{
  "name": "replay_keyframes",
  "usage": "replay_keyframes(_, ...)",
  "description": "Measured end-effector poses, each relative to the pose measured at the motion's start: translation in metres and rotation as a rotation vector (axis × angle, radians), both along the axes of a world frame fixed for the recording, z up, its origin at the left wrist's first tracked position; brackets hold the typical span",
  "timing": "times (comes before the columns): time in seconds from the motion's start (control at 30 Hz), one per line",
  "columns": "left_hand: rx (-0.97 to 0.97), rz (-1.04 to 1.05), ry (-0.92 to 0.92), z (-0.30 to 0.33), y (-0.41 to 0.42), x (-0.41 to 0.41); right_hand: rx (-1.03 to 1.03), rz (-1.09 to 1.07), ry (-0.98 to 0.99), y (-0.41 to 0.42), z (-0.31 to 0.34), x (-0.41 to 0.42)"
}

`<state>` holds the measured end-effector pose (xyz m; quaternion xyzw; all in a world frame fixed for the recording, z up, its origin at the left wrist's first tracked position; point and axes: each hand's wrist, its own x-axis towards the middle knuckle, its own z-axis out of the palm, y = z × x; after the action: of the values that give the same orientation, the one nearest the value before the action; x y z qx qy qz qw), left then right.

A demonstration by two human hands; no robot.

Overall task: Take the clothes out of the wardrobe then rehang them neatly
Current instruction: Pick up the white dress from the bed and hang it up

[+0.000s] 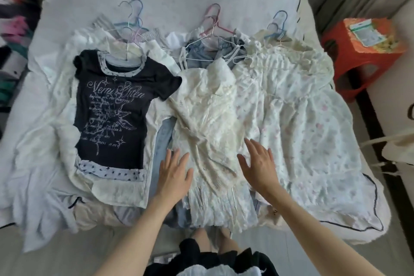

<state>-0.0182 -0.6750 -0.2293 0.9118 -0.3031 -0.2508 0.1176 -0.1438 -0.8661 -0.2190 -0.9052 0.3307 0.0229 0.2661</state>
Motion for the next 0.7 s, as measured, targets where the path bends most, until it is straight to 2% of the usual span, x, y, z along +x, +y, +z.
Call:
replay_keyframes(0.13, 0.082, -0.026, 0.039, -0.028, -0.01, 0.031, 0.003, 0.048, 0.095, -0.029, -0.024, 0.041)
replay_keyframes(0.33, 0.065, -0.04, 0.058, -0.06, -0.042, 0.113, -0.015, 0.013, 0.121, -0.089, -0.051, 0.144)
replay_keyframes(0.57, -0.013, -0.118, -0.132, -0.105, -0.104, 0.227, -0.132, 0.033, 0.117, -0.172, -0.079, 0.277)
replay_keyframes(0.7, -0.021, -0.114, -0.197, -0.134, -0.13, 0.258, -0.235, 0.052, 0.11, -0.223, -0.097, 0.338)
